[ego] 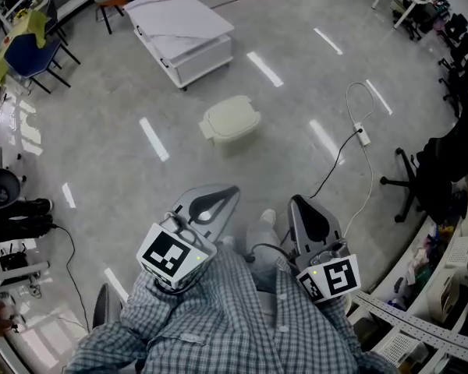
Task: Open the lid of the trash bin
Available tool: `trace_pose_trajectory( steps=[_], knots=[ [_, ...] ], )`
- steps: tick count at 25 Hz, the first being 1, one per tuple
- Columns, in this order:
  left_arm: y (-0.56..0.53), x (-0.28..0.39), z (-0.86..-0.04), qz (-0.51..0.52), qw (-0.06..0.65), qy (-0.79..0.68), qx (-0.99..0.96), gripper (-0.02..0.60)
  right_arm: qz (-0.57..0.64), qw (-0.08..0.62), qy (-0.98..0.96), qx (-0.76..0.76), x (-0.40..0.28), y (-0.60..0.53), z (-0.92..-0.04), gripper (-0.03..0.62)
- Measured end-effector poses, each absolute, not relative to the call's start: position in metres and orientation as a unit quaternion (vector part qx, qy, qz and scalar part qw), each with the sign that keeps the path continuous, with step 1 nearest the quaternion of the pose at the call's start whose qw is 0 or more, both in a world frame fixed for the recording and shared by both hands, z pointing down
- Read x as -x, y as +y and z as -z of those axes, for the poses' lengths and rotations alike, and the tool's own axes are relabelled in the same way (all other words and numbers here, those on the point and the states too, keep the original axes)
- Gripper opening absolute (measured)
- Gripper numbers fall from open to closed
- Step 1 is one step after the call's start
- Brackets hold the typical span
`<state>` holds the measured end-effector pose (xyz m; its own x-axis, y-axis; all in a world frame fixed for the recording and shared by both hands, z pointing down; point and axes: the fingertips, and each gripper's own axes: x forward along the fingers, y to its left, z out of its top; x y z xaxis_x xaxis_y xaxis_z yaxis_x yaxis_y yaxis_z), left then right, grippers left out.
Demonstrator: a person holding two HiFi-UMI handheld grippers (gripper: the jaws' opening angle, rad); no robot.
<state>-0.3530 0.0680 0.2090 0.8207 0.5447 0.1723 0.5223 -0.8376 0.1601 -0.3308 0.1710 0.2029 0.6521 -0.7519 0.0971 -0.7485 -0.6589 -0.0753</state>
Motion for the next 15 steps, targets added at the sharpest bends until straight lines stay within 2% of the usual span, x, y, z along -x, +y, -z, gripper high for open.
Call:
trace_pose_trajectory(
  steps=[7, 15],
  knots=[
    [0.068, 0.322, -0.214, -0.124, 0.051, 0.275, -0.952, 0.005, 0.080, 0.017, 0.405, 0.911, 0.285, 0.180, -0.211, 0.025],
    [0.103, 0.253, -0.214, -0.119, 0.051, 0.268, -0.955, 0.005, 0.084, 0.015, 0.419, 0.904, 0.219, 0.207, -0.217, 0.025]
  ],
)
